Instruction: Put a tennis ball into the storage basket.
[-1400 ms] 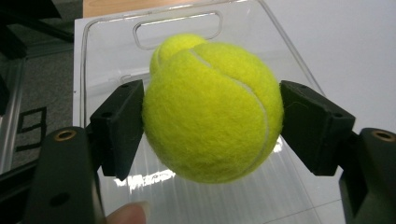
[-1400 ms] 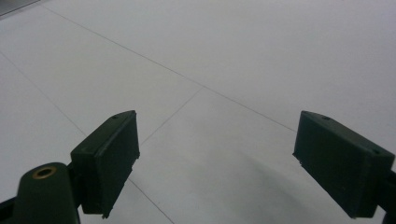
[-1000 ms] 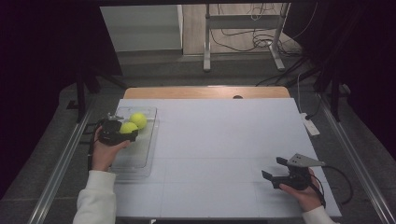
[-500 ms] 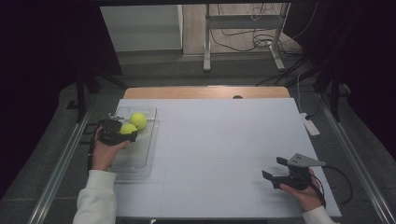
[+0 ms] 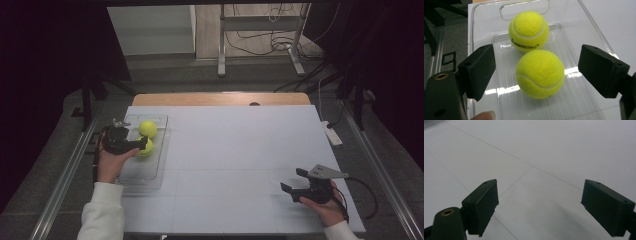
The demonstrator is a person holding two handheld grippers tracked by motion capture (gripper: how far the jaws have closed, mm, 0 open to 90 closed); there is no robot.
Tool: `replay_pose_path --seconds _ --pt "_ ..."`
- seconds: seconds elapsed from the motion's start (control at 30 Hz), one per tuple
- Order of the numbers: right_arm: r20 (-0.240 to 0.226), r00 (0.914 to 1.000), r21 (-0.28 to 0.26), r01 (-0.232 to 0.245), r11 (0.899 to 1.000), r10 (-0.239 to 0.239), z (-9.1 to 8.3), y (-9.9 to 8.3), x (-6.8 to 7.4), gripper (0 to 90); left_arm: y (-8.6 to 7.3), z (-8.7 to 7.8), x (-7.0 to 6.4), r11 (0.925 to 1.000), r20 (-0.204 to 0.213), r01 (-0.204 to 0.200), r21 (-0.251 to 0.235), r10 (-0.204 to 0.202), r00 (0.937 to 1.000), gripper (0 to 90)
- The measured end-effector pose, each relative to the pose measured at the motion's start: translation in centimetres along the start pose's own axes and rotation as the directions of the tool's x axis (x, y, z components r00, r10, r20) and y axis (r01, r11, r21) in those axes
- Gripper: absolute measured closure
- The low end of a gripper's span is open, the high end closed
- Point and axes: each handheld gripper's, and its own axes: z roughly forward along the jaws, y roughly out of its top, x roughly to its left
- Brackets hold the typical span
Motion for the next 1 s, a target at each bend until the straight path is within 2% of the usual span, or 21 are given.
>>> replay_pose_path --seconds 0.2,0.3,0.43,0.5,0.53,0.6,0.63,0.73,0.87,0.97,1.0 --pt "0.001 1.0000 -0.004 -0.002 1.000 0.002 0.0 0.0 -0.1 14.6 0.1 -0.3 -0.2 0.9988 0.052 0.010 -0.048 -0.007 0.9986 15.2" --pt "0.002 1.0000 -0.002 -0.005 1.000 0.005 0.0 -0.1 -0.2 14.6 0.2 -0.6 -0.5 0.9969 0.094 0.015 -0.077 -0.008 0.9955 15.3" --pt "0.000 0.9999 -0.003 -0.011 1.000 0.011 0.1 -0.1 -0.3 14.6 0.2 -0.8 -0.9 0.9946 0.126 0.014 -0.103 -0.001 0.9920 15.3" --pt "0.000 0.9999 -0.006 -0.016 1.000 0.016 0.0 -0.2 -0.4 14.6 0.1 -1.2 -1.2 0.9920 0.169 0.024 -0.124 -0.002 0.9856 15.3" --pt "0.000 0.9999 -0.006 -0.016 1.000 0.016 0.0 -0.2 -0.4 14.6 0.1 -1.2 -1.2 0.9920 0.169 0.024 -0.124 -0.002 0.9856 15.3" --pt "0.002 0.9997 -0.008 -0.023 1.000 0.023 0.0 -0.2 -0.5 14.6 -0.1 -1.4 -1.7 0.9916 0.204 0.020 -0.128 0.007 0.9789 15.3" --pt "0.002 0.9997 -0.008 -0.023 1.000 0.023 0.0 -0.2 -0.5 14.6 -0.1 -1.4 -1.7 0.9916 0.204 0.020 -0.128 0.007 0.9789 15.3" --pt "-0.001 0.9996 -0.013 -0.030 0.999 0.030 -0.2 -0.3 -0.6 14.6 -0.4 -1.6 -2.3 0.9909 0.230 -0.001 -0.135 0.033 0.9727 15.3" --pt "0.001 0.9995 -0.014 -0.031 0.999 0.031 -0.5 -0.4 -0.6 14.6 -0.7 -2.0 -3.2 0.9891 0.272 -0.009 -0.147 0.049 0.9611 15.2" --pt "0.004 0.9993 -0.021 -0.037 0.999 0.037 -0.8 -0.5 -0.7 14.6 -0.8 -2.2 -3.7 0.9878 0.285 -0.021 -0.154 0.065 0.9563 15.0" --pt "0.005 0.9993 -0.022 -0.037 0.999 0.037 -0.8 -0.5 -0.7 14.6 -0.9 -2.3 -3.9 0.9872 0.295 -0.023 -0.158 0.069 0.9531 15.1"
